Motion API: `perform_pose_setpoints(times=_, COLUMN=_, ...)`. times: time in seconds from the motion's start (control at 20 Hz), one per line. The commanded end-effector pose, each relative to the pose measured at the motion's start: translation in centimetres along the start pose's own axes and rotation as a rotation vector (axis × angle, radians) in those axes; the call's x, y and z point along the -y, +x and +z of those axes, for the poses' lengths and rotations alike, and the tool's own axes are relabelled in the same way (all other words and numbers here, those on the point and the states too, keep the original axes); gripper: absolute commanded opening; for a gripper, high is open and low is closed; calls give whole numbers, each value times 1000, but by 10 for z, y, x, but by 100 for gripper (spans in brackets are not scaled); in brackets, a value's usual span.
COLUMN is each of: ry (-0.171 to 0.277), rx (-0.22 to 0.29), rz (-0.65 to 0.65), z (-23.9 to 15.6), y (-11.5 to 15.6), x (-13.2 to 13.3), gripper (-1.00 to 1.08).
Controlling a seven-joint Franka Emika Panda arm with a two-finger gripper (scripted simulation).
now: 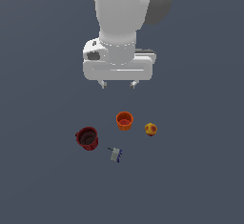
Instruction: Pick up a designated object from a clutter of objects.
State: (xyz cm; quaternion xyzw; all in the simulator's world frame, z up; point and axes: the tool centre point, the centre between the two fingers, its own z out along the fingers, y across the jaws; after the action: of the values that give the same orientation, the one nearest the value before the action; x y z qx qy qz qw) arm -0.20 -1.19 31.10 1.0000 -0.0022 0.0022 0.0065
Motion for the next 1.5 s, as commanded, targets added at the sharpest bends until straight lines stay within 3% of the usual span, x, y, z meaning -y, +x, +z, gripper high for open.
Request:
perform_pose_setpoints(times=0.0, ry=0, rx=0, rz=0, z=0, y=0, x=0, gripper=28)
perform_pose_setpoints(times=0.3, ry=0, rx=3, rz=17, z=-1, y=-3, x=-16, gripper=28)
perform_pose_setpoints(times=0.8, ry=-35, rx=44, rz=-59, z=12, y=0, x=-12, gripper=28)
perform_pose_setpoints(times=1.15, ry=-114, rx=144, rz=-240, z=45, y=6, x=-4, gripper=28)
perform_pose_setpoints(times=1.45, ry=-214, rx=285, rz=-481, z=89, y=13, x=6, gripper=28)
